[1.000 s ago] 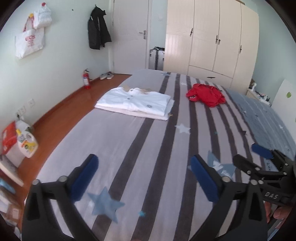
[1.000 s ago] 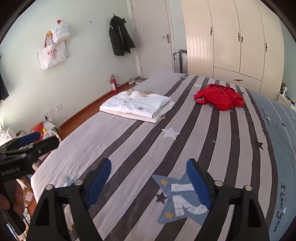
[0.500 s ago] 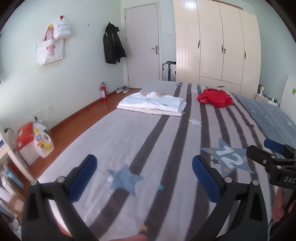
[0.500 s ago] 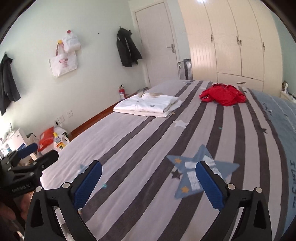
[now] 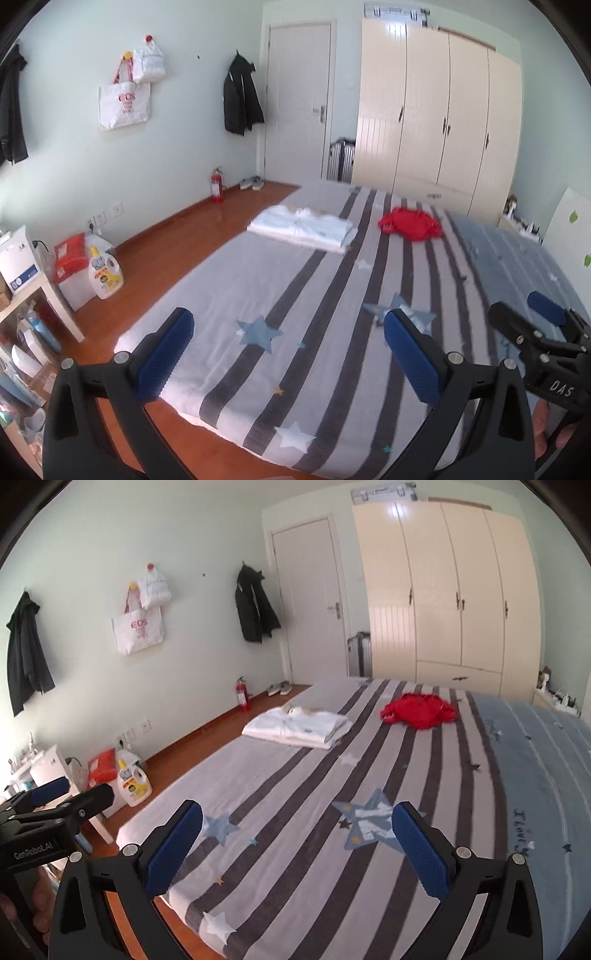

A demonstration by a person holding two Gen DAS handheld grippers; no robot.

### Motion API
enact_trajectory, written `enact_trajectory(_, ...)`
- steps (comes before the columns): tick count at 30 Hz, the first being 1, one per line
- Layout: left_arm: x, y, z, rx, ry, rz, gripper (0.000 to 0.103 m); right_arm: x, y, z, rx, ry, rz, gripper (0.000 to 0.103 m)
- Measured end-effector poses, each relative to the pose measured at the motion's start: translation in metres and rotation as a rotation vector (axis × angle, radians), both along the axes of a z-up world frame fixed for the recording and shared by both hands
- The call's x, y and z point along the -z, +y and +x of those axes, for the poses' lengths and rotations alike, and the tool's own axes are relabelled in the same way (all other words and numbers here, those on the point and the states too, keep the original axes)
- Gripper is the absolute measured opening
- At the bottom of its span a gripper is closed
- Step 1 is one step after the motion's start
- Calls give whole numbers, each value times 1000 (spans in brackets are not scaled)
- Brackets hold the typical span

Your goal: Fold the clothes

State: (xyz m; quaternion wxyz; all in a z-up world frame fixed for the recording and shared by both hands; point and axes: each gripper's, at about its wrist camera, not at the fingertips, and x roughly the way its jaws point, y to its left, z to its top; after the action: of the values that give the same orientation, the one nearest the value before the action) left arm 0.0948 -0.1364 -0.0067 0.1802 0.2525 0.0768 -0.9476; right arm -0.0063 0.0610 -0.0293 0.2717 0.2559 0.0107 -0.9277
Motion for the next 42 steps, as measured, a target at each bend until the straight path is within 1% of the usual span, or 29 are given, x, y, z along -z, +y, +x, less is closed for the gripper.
enact_trajectory(3,-25,18,12,6,23,-42,102,-26,6,9,-4,9,-22,101)
enact_trajectory(6,-37,27,21,13,45,-31,102,-47,14,23,-9,45,-37,101)
enact_trajectory(9,-43,34,29,8,60,-22,102,-55,19,32,-12,69,-18,101)
enact_trajectory(12,-47,40,30,3,62,-32,102,-55,23,36,-15,69,-2,102)
enact_trajectory(17,-48,52,28,6,58,-62,102,-57,31,37,-7,68,-12,101)
enact_trajectory(26,-46,64,24,7,59,-83,102,-57,37,33,-2,82,-8,101)
enact_trajectory(42,-47,61,23,-10,61,-79,102,-52,35,29,14,85,2,101)
